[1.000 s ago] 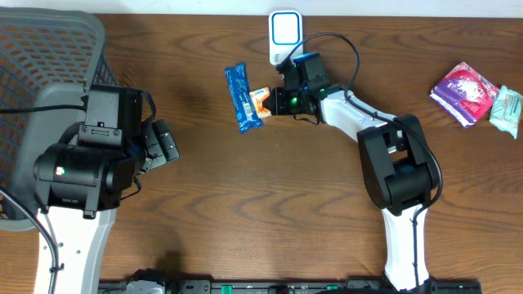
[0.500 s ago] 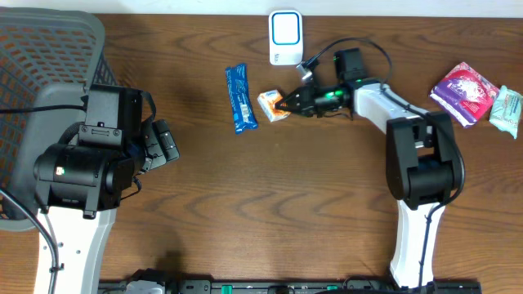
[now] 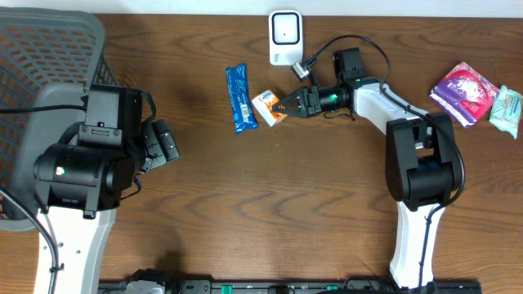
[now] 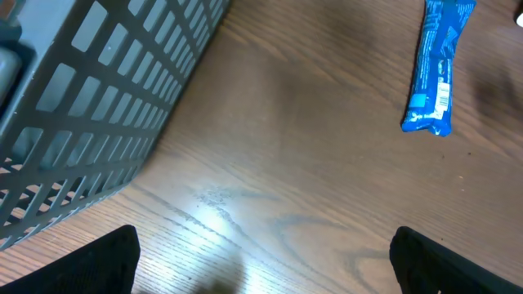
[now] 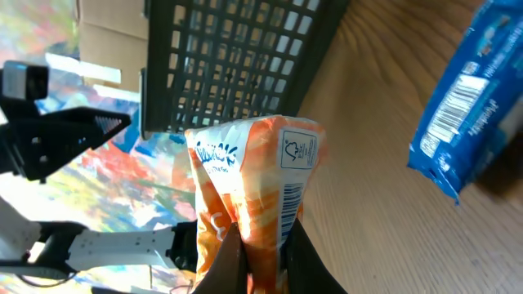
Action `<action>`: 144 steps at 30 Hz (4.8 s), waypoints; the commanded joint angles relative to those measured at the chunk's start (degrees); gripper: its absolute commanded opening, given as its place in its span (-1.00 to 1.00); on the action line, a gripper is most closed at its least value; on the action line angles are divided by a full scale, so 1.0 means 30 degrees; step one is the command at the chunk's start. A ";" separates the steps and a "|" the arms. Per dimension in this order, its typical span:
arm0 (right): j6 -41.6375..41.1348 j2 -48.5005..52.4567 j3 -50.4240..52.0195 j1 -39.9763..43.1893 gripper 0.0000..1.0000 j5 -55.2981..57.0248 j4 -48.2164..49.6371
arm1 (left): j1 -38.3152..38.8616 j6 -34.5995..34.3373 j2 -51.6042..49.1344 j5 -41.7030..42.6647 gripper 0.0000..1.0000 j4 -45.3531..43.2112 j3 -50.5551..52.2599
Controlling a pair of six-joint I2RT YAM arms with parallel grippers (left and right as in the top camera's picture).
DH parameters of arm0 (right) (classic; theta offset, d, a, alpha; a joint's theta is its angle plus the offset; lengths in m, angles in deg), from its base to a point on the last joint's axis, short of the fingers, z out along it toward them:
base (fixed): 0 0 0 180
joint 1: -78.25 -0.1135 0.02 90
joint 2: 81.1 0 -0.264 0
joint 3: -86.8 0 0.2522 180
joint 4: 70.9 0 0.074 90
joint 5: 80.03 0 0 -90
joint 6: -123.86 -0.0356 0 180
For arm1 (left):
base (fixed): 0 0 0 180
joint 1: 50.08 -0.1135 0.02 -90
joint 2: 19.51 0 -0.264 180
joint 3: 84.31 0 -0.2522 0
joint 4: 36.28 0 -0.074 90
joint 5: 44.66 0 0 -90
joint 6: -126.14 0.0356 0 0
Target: Scan the item barcode
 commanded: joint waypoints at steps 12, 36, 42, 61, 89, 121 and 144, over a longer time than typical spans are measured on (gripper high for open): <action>-0.2812 -0.0656 0.0102 0.0204 -0.98 1.7850 -0.5952 | -0.0102 0.0109 -0.0036 -0.0211 0.95 0.0073 -0.0175; -0.0299 -0.5741 -0.0692 -0.3104 0.37 2.1587 -0.7096 | -0.0102 0.0109 -0.0036 -0.0211 0.96 0.0073 -0.0175; -0.0328 -0.4816 -0.0685 -0.5880 0.26 2.8093 -0.6113 | -0.0102 0.0109 -0.0036 -0.0211 0.96 0.0073 -0.0175; -0.1603 -0.0758 -0.0685 -0.8590 -0.17 3.5488 -0.4860 | -0.0102 0.0109 -0.0036 -0.0219 0.96 0.0073 -0.0175; -0.2470 -0.2492 -0.0772 -0.8524 -0.14 3.6028 -0.6863 | -0.0102 0.0109 -0.0036 -0.0211 0.96 0.0073 -0.0175; -0.0729 -0.3388 -0.1617 -0.5530 -0.98 2.2600 -0.8007 | -0.0102 0.0109 -0.0036 -0.0211 0.96 0.0073 -0.0175; -0.0663 -0.3104 0.6703 0.2237 -0.97 0.8408 -0.1698 | -0.0102 0.0109 -0.0036 -0.0219 0.96 0.0073 -0.0175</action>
